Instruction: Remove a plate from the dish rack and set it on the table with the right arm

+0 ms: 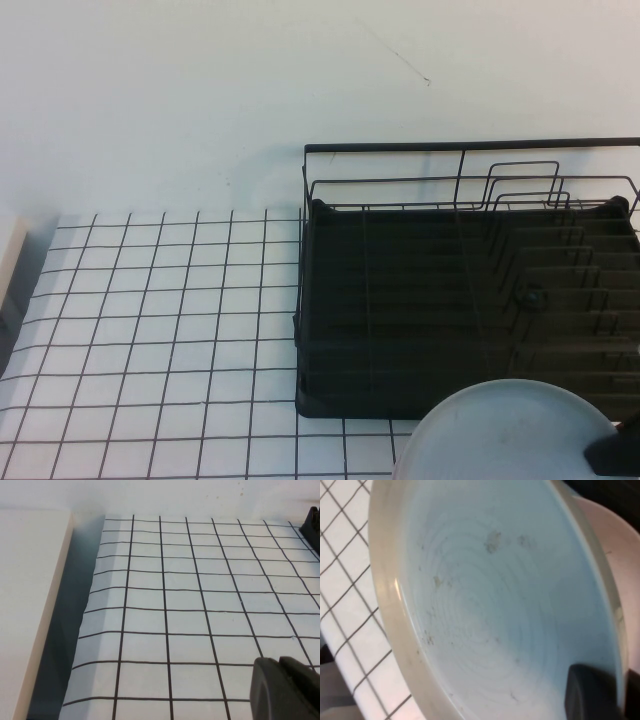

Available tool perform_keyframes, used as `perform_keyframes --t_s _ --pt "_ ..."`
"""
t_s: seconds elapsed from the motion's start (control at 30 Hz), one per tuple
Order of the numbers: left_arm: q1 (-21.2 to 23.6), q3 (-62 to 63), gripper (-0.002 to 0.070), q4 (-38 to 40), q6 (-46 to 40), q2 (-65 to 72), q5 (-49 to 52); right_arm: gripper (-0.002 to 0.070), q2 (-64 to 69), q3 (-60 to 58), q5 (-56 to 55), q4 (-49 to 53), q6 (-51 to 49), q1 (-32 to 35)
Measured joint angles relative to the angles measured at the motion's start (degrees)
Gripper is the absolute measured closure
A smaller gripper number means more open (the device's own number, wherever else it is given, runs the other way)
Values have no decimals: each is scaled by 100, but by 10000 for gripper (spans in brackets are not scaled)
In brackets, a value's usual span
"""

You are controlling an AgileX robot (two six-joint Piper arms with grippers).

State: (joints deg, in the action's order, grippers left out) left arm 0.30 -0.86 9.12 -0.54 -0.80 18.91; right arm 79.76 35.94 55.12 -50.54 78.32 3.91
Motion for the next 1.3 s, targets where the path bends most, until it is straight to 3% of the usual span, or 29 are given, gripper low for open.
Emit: perform_keyframes --t_s 0.33,0.47,0.67,0.9,1.03,1.23,1.3 --pt "0 0 678 0 0 0 0 574 126 0 -155 -276 454 0" --pt "0 0 678 0 0 0 0 455 126 0 -111 -301 468 0" --pt "0 0 678 0 0 0 0 210 126 94 -55 -66 468 0" --pt "0 0 678 0 0 0 0 173 126 1081 914 785 -79 0" --pt "0 0 678 0 0 0 0 218 126 1880 1262 960 -1092 0" --pt "0 0 678 0 0 0 0 537 -458 2175 1350 971 -1628 0" --pt "0 0 678 0 0 0 0 612 -817 2175 1397 983 -1628 0"
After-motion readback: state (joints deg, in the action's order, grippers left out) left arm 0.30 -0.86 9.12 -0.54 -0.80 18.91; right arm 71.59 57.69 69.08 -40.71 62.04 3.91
